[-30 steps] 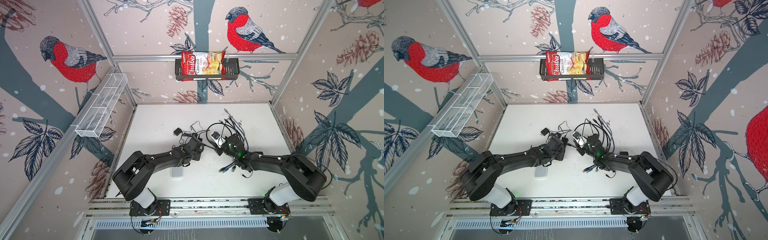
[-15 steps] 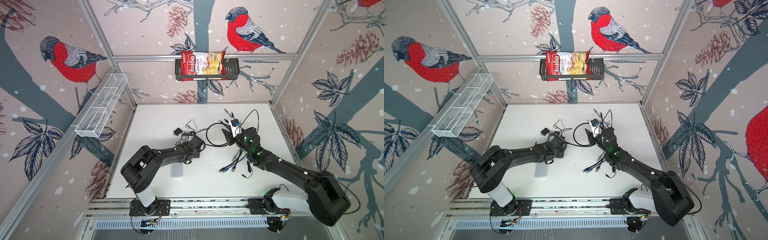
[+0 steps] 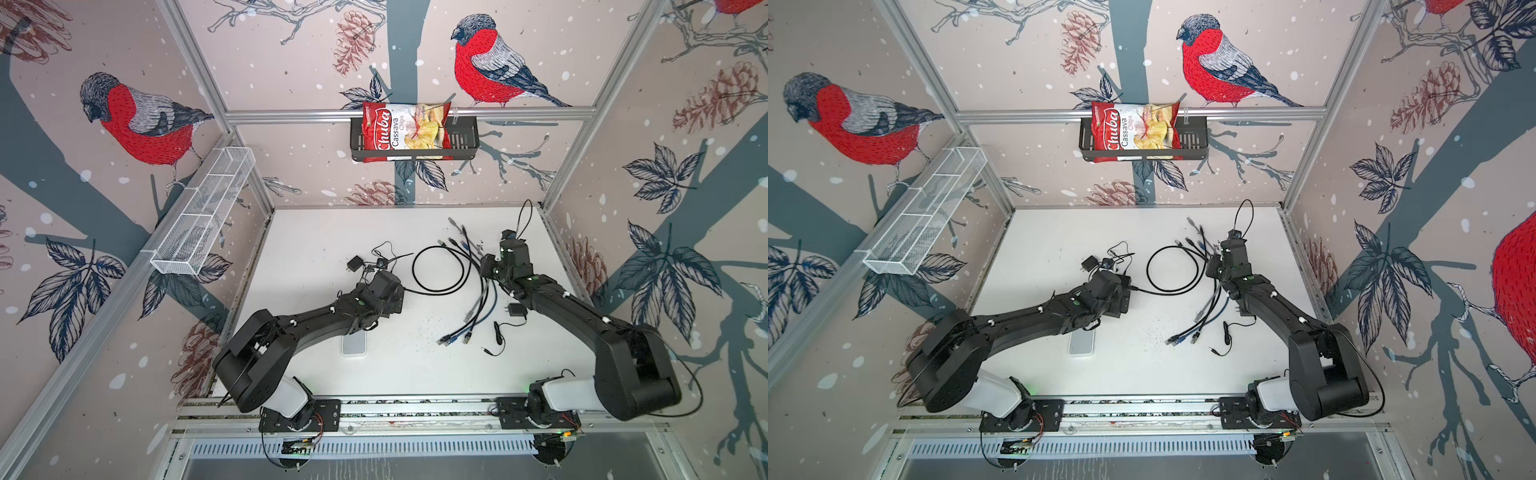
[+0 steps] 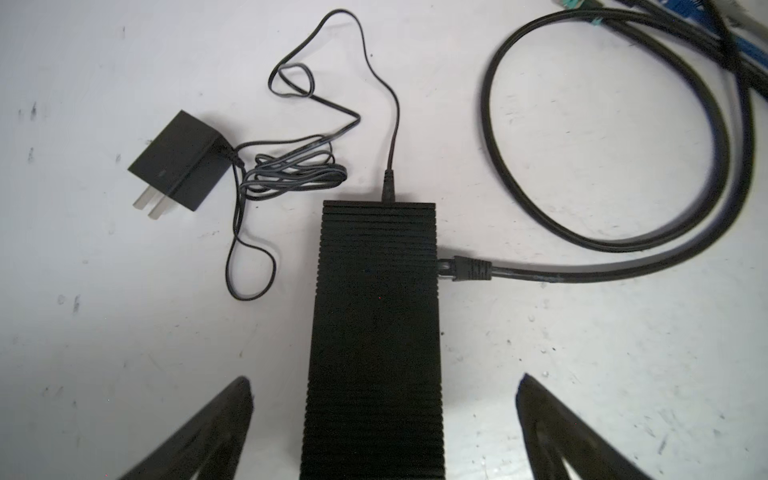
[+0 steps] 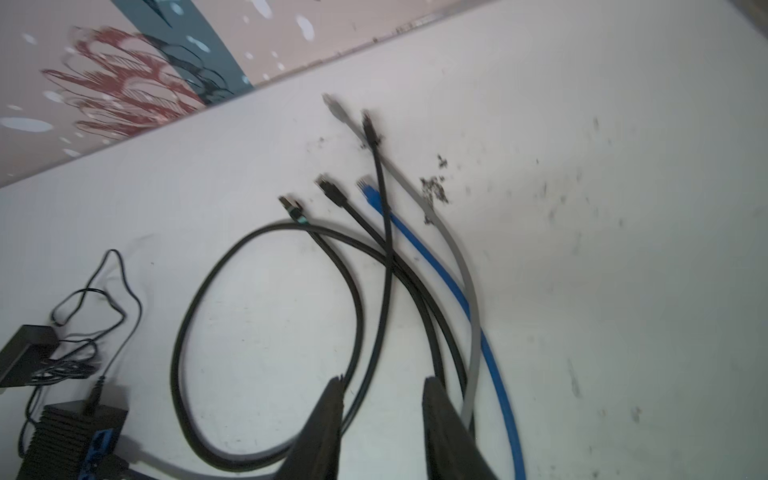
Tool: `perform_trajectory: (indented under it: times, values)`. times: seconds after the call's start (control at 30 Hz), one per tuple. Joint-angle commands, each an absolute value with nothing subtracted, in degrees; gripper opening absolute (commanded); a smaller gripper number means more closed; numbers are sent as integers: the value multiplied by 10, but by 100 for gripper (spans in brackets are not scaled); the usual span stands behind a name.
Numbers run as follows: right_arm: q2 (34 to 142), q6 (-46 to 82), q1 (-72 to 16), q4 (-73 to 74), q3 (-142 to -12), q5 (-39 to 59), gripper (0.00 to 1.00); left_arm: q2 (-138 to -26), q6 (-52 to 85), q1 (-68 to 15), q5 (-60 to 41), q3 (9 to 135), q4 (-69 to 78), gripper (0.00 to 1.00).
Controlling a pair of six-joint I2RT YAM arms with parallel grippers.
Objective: Insert the plug into the switch port
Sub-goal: 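Open the right gripper and withdraw it toward the cable bundle, then grasp the grey network cable with the right gripper while the left moves over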
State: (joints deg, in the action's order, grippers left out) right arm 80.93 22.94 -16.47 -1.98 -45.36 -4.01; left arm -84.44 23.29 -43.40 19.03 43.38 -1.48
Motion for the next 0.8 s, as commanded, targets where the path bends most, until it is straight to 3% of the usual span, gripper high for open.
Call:
perform_trajectory:
  times: [0.0,0.37,0.77]
  values:
    - [834,255,-157,-76,-463,-56,33,-827,189,-434,135,415,53,97]
    - [931,255,-132,-87,-495,-19,31,-830,157,-462,84,371,164,98]
    - [968,263,-124,-92,-509,-26,28,-893,97,-498,91,418,192,97]
